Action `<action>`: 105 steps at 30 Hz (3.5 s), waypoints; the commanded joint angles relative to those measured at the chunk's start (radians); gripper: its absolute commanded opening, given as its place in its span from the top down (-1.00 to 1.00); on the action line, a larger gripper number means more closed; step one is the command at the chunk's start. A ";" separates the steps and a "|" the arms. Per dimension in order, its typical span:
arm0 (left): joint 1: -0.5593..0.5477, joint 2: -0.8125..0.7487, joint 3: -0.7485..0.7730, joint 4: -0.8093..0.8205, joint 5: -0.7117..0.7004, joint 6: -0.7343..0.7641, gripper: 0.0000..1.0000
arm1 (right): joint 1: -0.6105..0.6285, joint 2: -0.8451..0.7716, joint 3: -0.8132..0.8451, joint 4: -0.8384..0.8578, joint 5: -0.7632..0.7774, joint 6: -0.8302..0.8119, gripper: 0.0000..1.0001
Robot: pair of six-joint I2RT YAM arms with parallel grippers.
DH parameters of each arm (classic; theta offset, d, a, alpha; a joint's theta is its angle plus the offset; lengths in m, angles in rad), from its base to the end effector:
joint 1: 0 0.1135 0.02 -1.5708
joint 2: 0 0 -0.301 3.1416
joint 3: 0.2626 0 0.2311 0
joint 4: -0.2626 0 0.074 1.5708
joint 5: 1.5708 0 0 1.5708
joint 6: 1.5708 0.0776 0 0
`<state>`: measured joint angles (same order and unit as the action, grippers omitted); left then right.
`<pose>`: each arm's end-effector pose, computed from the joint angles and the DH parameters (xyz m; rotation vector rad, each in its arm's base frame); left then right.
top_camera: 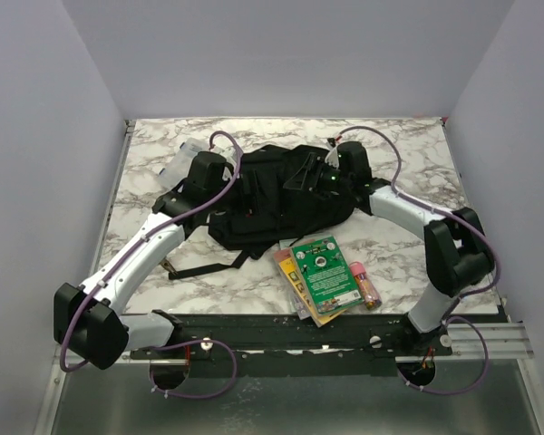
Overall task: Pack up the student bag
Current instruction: Adjust the student bag at the center of the board, then pick up the stationery from the center of the board.
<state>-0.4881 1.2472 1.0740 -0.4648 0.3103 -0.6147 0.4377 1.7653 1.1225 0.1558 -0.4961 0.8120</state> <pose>0.2302 -0.1491 0.3314 0.0358 2.3423 -0.9271 0.3634 0.2108 0.2565 0.0806 2.2483 1.2401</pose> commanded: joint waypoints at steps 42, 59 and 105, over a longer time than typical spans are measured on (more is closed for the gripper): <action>0.005 -0.114 0.052 -0.103 0.139 0.248 -0.66 | 0.000 -0.749 -0.507 -1.170 0.464 1.077 -1.00; 0.005 -0.116 0.021 -0.069 0.106 0.227 -0.69 | 0.001 -0.766 -0.466 -1.101 0.703 0.955 -1.00; 0.005 -0.107 0.002 -0.056 0.150 0.230 -0.69 | -0.210 -0.565 -0.443 -1.179 0.748 1.005 -0.82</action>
<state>-0.4862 1.1397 1.0855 -0.5396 0.4381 -0.3851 0.2333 1.2102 0.7143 -1.0954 0.2508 1.8061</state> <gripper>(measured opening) 0.845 0.945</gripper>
